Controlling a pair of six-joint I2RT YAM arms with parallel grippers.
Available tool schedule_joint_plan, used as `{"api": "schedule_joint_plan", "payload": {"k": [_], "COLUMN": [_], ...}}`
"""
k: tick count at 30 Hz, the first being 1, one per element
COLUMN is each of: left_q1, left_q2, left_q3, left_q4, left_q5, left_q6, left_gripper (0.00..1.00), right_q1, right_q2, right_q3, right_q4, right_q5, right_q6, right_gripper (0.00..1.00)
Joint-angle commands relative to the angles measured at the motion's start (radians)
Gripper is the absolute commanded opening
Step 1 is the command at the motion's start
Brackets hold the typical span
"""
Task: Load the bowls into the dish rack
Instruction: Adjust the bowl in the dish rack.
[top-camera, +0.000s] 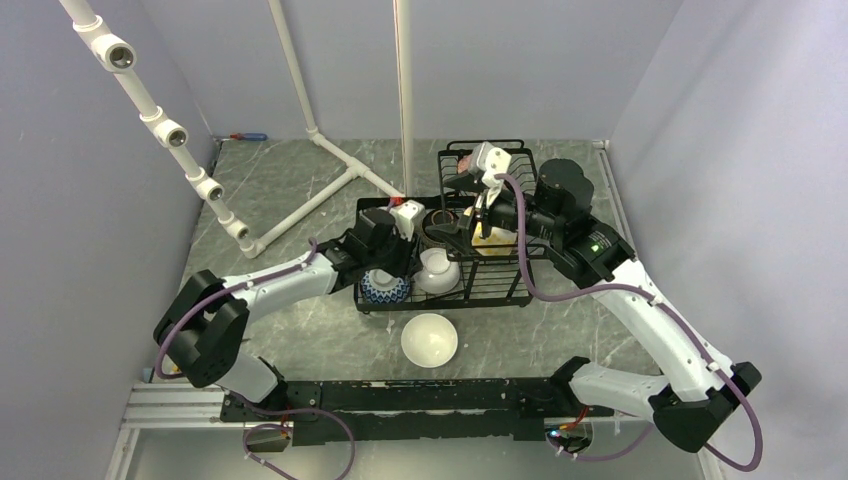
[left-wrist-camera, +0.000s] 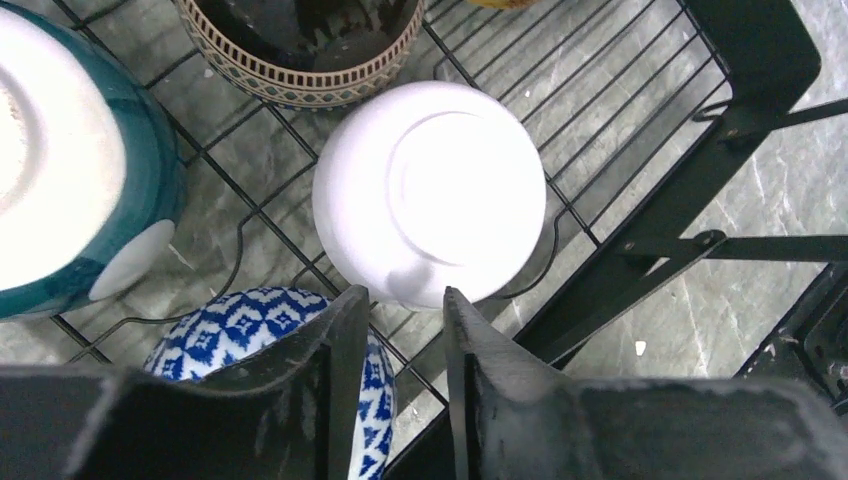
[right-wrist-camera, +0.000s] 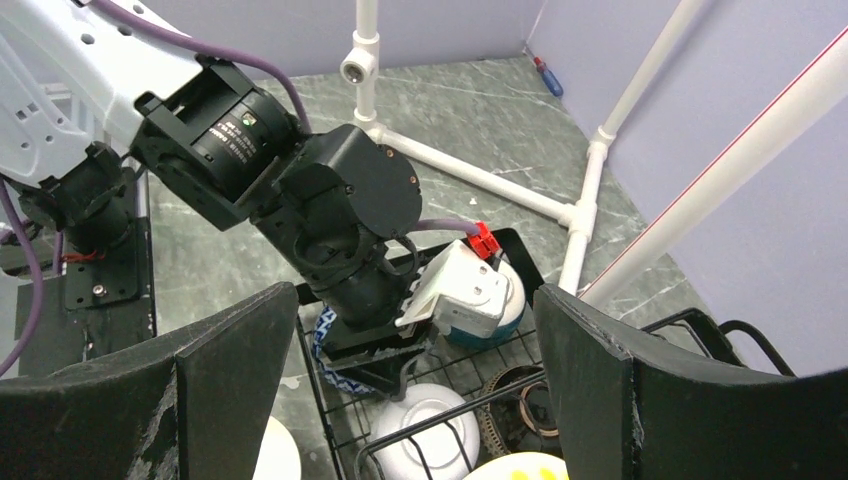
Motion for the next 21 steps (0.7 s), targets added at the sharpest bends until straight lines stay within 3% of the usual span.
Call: {"api": "schedule_joint_plan", "payload": {"k": [1,5,15,21], "left_q1": [0.024,0.026,0.025,-0.001], "left_q2": [0.008,0.056,0.154,0.243], "left_q3": [0.029,0.072,0.138,0.201], "left_q4": [-0.003,-0.052,-0.049,-0.032], "left_q5": [0.043,0.044,0.003,0.069], "left_q6": [-0.025,0.013,0.091,0.093], "left_gripper": [0.36,0.27,0.27,0.27], "right_q1": [-0.003,-0.002,-0.003,-0.003], "right_q2": [-0.034,-0.037,-0.040,-0.044], "right_q3": [0.002,-0.004,-0.001,0.002], "right_q4": [0.046,0.053,0.049,0.051], "right_q5": [-0.021,-0.020,-0.019,-0.006], "right_q6": [-0.002,0.003,0.001,-0.006], "right_gripper": [0.92,0.92,0.92,0.92]}}
